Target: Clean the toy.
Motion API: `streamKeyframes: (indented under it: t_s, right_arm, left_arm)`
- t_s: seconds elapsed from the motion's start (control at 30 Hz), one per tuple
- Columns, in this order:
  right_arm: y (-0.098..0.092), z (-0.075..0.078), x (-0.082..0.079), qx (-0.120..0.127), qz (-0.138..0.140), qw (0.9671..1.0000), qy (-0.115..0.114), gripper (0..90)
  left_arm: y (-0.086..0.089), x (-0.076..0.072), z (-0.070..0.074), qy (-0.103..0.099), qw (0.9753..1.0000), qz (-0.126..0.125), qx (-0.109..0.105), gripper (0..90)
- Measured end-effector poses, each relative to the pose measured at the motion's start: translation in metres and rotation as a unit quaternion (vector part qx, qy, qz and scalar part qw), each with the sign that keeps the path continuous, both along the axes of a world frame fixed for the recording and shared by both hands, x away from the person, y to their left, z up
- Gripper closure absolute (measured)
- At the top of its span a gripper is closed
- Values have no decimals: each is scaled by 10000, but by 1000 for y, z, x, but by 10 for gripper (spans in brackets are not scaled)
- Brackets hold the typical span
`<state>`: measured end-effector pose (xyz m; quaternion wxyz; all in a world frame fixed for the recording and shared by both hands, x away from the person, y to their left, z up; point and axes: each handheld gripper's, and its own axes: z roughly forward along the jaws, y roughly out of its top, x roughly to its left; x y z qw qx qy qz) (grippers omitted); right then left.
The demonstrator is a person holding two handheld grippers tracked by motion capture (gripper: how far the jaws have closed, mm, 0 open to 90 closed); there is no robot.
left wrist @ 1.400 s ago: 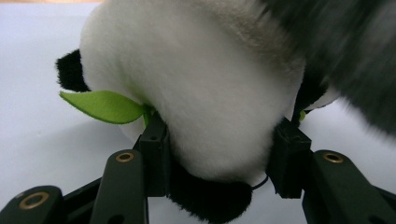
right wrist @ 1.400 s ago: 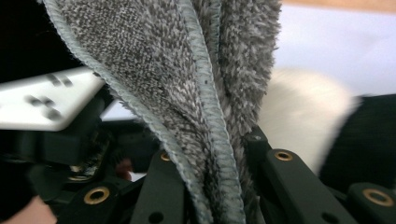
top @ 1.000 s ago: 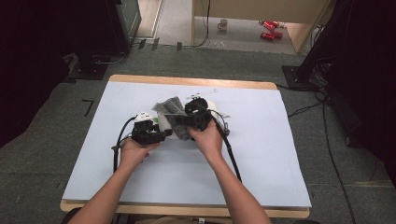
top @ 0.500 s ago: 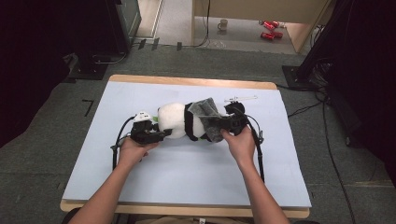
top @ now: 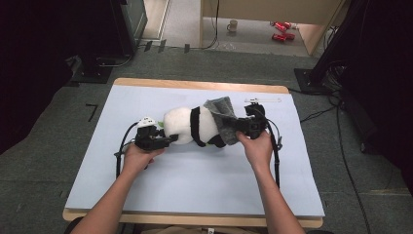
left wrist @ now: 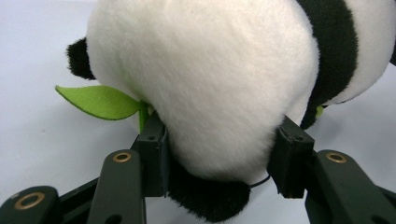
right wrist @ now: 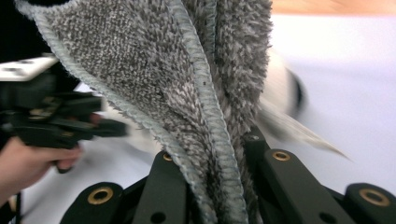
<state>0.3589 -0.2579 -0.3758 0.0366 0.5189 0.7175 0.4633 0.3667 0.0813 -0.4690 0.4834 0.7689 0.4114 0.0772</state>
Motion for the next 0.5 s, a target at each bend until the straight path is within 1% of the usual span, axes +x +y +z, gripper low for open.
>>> streamKeyframes:
  t_s: [0.1,0.17,0.27,0.33,0.4,0.47,0.5]
  right_arm:
    - [27,8,4,-90,257,9996,-67,784]
    - [46,7,10,-166,395,9991,-56,784]
    - [73,5,19,-162,563,9983,4,783]
    - [90,4,24,-149,653,9978,8,783]
    - [106,0,29,-174,724,9972,32,782]
    - [119,-7,33,-145,796,9966,156,782]
    - [125,-12,34,-166,821,9962,224,781]
  left_arm:
    - [-1,-1,1,-24,10000,-11,15,487]
    - [-1,-1,1,0,10000,-4,0,487]
    - [-1,0,4,53,10000,-8,13,488]
    - [-2,0,4,26,10000,-4,17,487]
    - [-2,0,5,37,10000,6,-4,488]
    - [-2,0,5,38,10000,33,-25,487]
    - [-2,0,6,53,10000,47,1,487]
